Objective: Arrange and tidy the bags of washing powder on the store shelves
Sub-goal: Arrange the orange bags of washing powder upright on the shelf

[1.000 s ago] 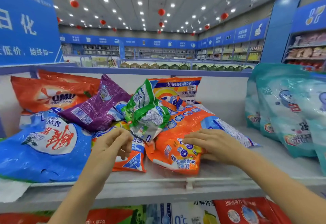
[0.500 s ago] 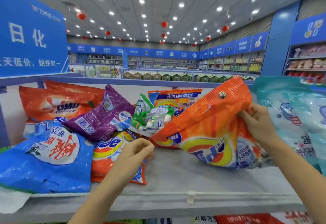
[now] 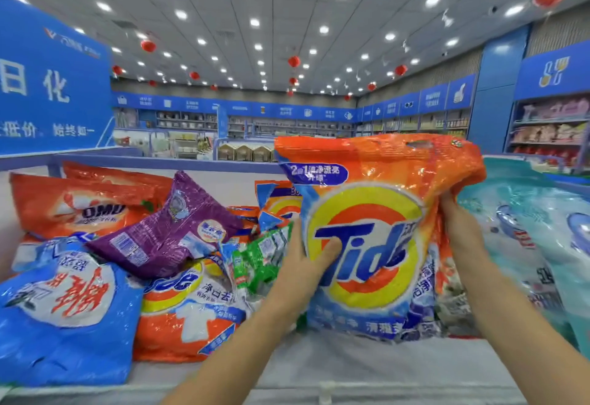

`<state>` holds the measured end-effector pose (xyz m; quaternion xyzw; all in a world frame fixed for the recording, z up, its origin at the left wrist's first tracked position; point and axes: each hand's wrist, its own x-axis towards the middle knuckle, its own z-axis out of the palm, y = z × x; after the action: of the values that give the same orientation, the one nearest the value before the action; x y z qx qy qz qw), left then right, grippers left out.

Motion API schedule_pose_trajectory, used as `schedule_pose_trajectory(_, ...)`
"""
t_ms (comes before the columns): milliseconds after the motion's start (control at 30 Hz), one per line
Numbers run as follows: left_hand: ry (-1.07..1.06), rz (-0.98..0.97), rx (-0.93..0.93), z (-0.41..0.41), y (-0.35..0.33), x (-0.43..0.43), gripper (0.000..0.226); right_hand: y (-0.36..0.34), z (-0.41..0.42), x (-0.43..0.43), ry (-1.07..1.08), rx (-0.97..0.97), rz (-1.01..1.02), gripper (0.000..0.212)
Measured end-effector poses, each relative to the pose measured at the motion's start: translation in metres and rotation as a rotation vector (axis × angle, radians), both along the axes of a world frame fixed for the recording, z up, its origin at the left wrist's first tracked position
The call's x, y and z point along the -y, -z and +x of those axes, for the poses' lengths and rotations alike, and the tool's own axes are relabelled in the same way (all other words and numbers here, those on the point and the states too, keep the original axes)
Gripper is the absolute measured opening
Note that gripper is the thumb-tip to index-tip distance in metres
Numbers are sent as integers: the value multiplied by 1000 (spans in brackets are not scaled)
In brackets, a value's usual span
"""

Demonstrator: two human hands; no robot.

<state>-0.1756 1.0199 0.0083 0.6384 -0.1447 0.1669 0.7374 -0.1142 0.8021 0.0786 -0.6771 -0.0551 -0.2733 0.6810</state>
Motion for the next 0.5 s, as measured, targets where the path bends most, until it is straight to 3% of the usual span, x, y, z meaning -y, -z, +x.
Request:
schedule_pose_trajectory(100,-164,102,36,5,-9,-9,108,-5,6,-9,-14,59,-62,51)
schedule_pose_trajectory(167,-202,68,35,8,-13,-13,106,-9,11,-15,-97,125,-29,41)
schedule_pose_trajectory(300,-272,31,66,14,-21,-8,73,-9,26,-8,-263,120,44,22)
schedule_pose_trajectory(400,-341,-20,17,20,-24,-4,35,0,30,0,-369,72,65,16)
schedule_pose_trajectory(500,-386,-77,-21,25,-24,0,27,9,35,7,-408,36,87,18)
